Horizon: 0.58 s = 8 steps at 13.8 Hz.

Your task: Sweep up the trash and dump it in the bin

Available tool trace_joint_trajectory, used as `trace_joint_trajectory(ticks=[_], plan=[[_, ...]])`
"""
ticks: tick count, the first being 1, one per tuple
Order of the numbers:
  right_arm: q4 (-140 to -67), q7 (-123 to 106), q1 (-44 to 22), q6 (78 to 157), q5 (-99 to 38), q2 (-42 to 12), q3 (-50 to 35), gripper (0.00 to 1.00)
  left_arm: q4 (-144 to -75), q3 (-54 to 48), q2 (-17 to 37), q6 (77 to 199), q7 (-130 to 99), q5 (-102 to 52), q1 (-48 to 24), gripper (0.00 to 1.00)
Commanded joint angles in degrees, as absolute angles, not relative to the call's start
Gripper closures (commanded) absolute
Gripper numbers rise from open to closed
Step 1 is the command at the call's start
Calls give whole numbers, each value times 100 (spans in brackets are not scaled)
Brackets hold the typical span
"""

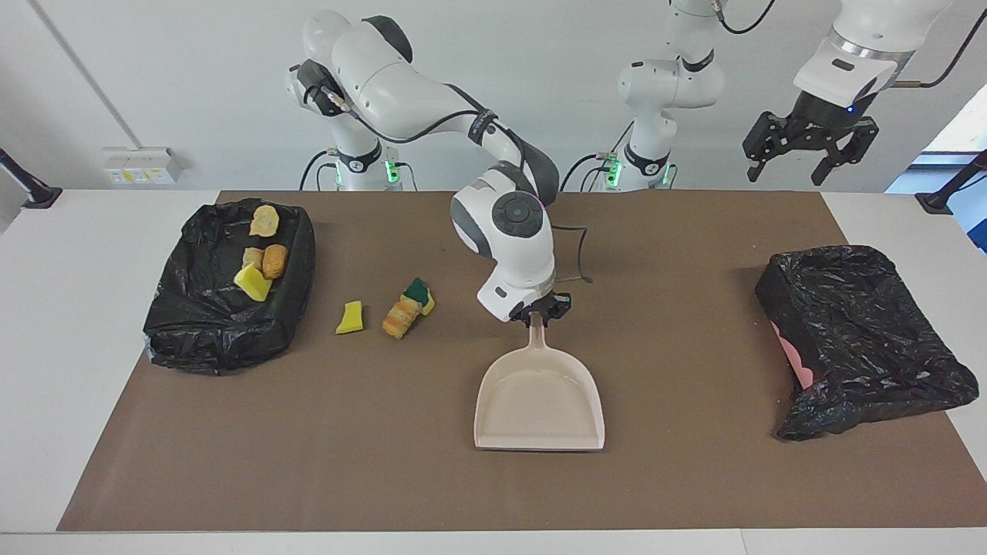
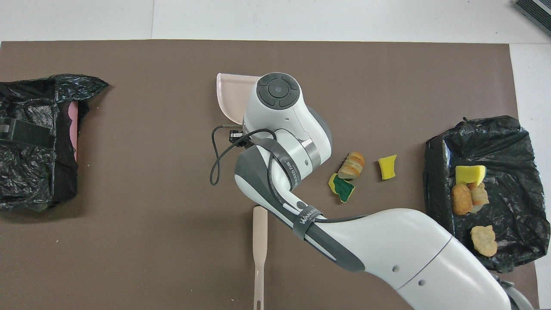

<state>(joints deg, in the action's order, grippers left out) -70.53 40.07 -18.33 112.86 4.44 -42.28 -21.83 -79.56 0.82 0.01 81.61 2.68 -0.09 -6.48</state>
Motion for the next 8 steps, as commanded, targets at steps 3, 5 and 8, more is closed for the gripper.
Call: trace_joint_trajectory(ticks=[3,5,8], plan=[[-7224,4131,-1802,11769,131,-4184,-2197,28,-7954,132,-158,8042,229,-193,-545,0],[-7242,4035,-1819,11699,176,-4088,-2197,0,-8042,132,-228,8051,229,-193,-545,0],[-7268,3798,-1732,11366,193,-3754,-2180,0,-8042,132,-237,7928,246,-167,-545,0]])
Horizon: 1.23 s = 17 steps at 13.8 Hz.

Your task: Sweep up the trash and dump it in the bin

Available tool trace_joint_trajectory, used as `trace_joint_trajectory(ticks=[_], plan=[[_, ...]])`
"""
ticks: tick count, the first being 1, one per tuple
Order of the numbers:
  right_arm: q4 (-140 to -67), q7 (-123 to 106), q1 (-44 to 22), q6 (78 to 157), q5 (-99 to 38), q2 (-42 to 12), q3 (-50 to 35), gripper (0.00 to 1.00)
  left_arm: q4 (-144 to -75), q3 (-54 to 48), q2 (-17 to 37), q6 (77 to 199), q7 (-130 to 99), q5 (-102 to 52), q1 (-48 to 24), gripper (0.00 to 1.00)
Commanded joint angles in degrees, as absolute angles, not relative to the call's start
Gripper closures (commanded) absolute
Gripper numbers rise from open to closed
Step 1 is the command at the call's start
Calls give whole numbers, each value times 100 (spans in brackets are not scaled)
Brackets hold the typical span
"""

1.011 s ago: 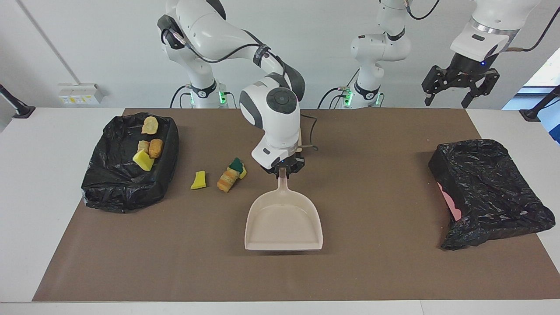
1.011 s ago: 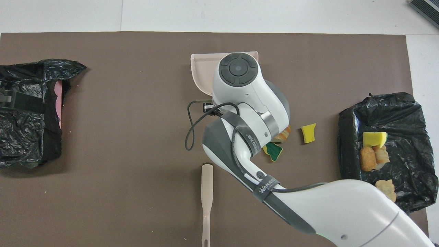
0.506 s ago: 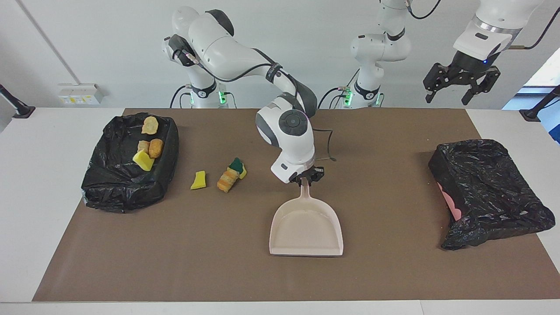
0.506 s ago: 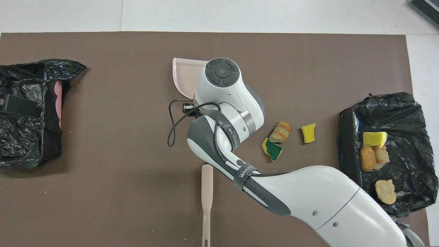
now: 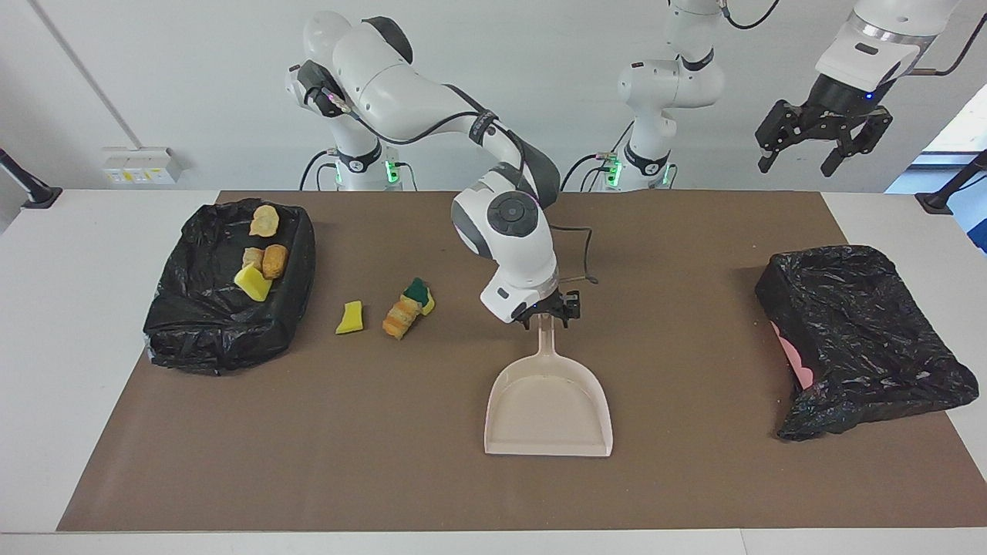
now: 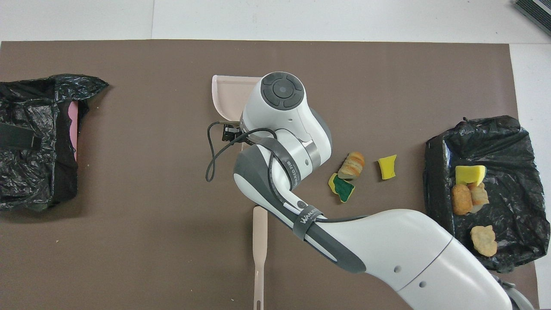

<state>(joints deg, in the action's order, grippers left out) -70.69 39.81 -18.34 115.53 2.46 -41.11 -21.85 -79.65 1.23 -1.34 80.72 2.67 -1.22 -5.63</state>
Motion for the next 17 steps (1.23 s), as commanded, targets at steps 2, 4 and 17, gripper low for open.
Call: trace_joint_trajectory(ticks=[2,4,17], plan=[[-7347,3657,-1469,11154,333,-3456,-2180,0,-8086,123,-272,7857,237,-167,-571,0],[-7418,3490,-1022,10830,317,-3183,-2215,0,-8313,114,-377,8006,229,-184,-554,0],[-11626,4172,-2230,10746,-1405,123,-2268,0,-9396,-421,903,11318,-580,-149,-1582,0]])
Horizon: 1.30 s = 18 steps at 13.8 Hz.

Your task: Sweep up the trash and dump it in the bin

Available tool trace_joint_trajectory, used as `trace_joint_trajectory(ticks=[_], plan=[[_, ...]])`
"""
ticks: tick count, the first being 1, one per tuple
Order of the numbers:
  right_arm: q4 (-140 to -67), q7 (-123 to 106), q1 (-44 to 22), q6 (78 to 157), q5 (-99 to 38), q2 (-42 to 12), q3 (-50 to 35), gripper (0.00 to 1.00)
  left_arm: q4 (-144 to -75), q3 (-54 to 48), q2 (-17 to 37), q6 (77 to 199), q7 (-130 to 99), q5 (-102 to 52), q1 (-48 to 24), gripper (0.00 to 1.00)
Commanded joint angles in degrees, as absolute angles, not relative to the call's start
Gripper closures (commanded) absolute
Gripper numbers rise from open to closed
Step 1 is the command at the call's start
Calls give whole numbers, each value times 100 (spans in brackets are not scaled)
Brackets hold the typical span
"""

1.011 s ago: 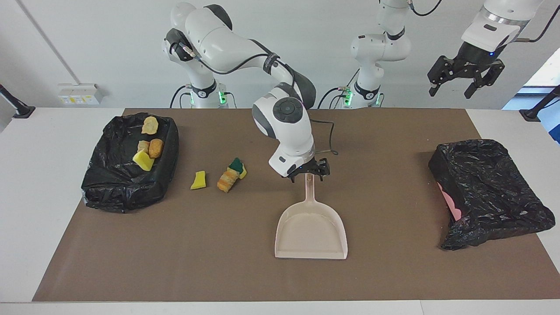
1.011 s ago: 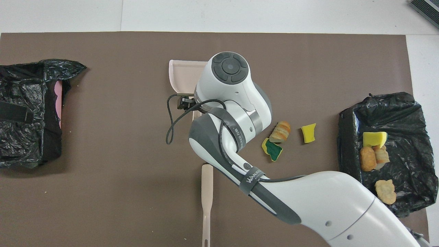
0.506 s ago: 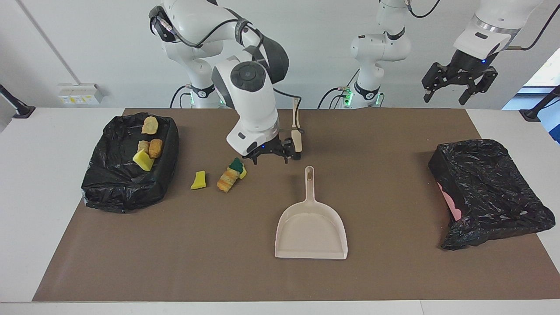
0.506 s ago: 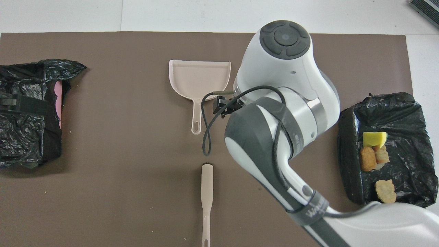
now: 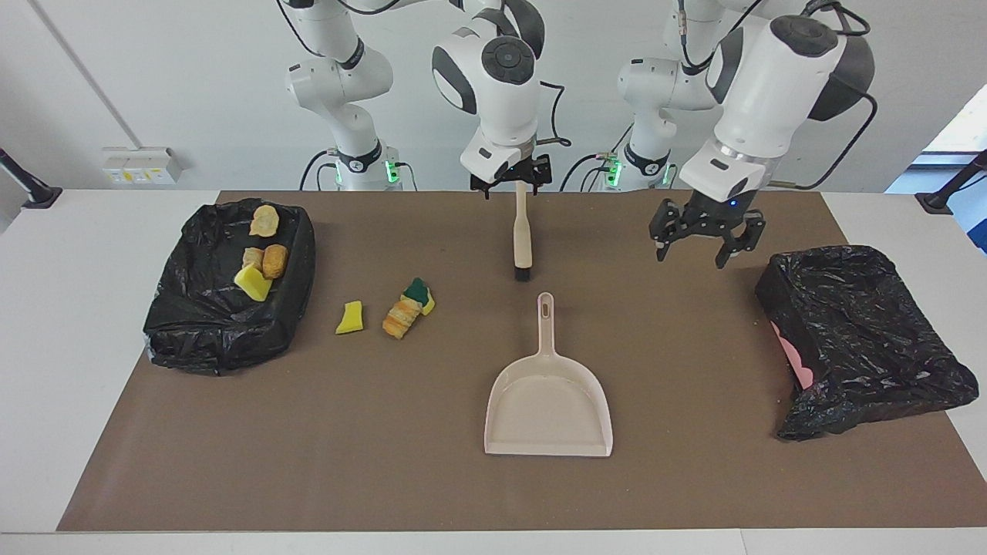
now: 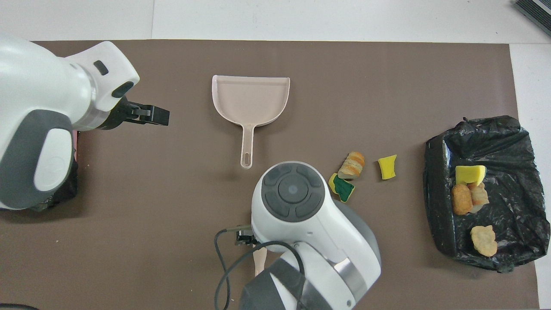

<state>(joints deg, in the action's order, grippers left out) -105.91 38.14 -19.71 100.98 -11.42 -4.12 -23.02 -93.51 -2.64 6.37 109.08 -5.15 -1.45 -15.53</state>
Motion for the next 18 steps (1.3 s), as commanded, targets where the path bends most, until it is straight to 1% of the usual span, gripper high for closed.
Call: trace_joint_trajectory(ticks=[1,2,5,6,9,14,15,16,17,18], plan=[[-11750,4253,-2363,10897,-1424,71,-2268,0,-9396,-500,1036,11442,-580,-141,-1582,0],[-11951,4297,-2434,10977,-1450,53,-2268,0,-9396,-571,1185,11496,-597,-132,-1591,0],[-12689,4491,-2961,12073,-1749,-35,-2268,0,-9404,-676,1598,12013,-1070,0,-1827,0],[-12796,4465,-2979,12215,-1749,-44,-2268,0,-9404,-746,1687,12197,-1246,0,-1854,0],[-12823,4482,-3032,12295,-1749,-70,-2268,0,-9404,-1011,2003,12611,-1485,87,-1933,0],[-12893,4491,-3129,12428,-1749,-167,-2268,0,-9790,-1028,2144,13086,-1986,123,-2162,0],[-12894,4491,-3155,12489,-1749,-202,-2268,0,-9808,-1028,2319,13296,-2099,149,-2240,0],[-12911,4500,-3207,12602,-1749,-246,-2268,0,-9809,-1028,2373,13350,-2161,263,-2267,0],[-12920,4500,-3217,12638,-1749,-255,-2268,6,-9826,-1037,2373,13342,-2162,281,-2259,0],[-12929,4491,-3217,12630,-1740,-246,-2268,22,-9887,-1028,2364,13342,-2153,281,-2259,0]])
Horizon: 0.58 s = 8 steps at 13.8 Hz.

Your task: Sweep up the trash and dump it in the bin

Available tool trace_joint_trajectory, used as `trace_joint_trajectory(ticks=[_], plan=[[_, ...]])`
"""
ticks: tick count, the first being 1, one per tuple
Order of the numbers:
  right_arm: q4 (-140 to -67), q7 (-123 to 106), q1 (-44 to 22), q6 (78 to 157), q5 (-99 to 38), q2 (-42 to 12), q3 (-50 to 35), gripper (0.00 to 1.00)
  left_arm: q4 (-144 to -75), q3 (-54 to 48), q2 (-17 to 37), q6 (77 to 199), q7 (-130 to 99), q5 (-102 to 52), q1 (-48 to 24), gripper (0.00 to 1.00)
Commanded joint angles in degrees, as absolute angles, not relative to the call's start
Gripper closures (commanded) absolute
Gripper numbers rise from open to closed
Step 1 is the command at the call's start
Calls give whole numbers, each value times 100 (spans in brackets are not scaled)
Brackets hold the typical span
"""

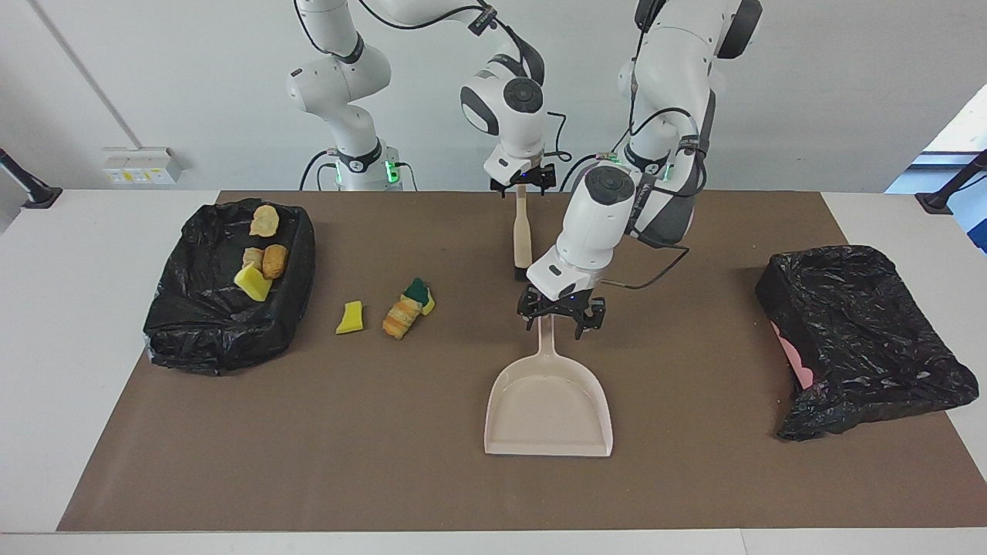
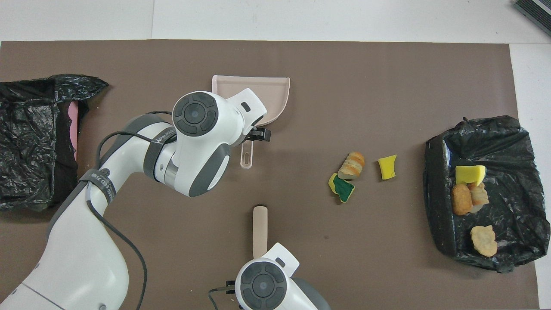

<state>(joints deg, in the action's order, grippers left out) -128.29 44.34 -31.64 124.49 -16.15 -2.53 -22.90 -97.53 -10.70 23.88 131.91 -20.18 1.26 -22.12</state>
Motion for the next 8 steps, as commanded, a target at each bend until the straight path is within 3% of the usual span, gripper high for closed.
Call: trace_joint_trajectory(ticks=[1,2,3,5,6,8], plan=[[-12937,4500,-3252,12621,-1740,-237,-2268,51,-9931,-1037,2356,13342,-2162,281,-2250,0],[-12929,4500,-3295,12612,-1723,-237,-2268,78,-10001,-1037,2355,13342,-2180,281,-2276,0],[-12929,4491,-3296,12595,-1670,-237,-2268,99,-10063,-1037,2355,13342,-2241,281,-2285,0],[-12903,4483,-3296,12569,-1661,-255,-2268,100,-10081,-1037,2355,13324,-2276,281,-2285,0],[-12902,4474,-3296,12551,-1652,-255,-2259,100,-10081,-1037,2355,13324,-2276,281,-2285,7],[-12885,4500,-3296,12507,-1644,-255,-2259,100,-10072,-1046,2355,13350,-2259,299,-2294,55]])
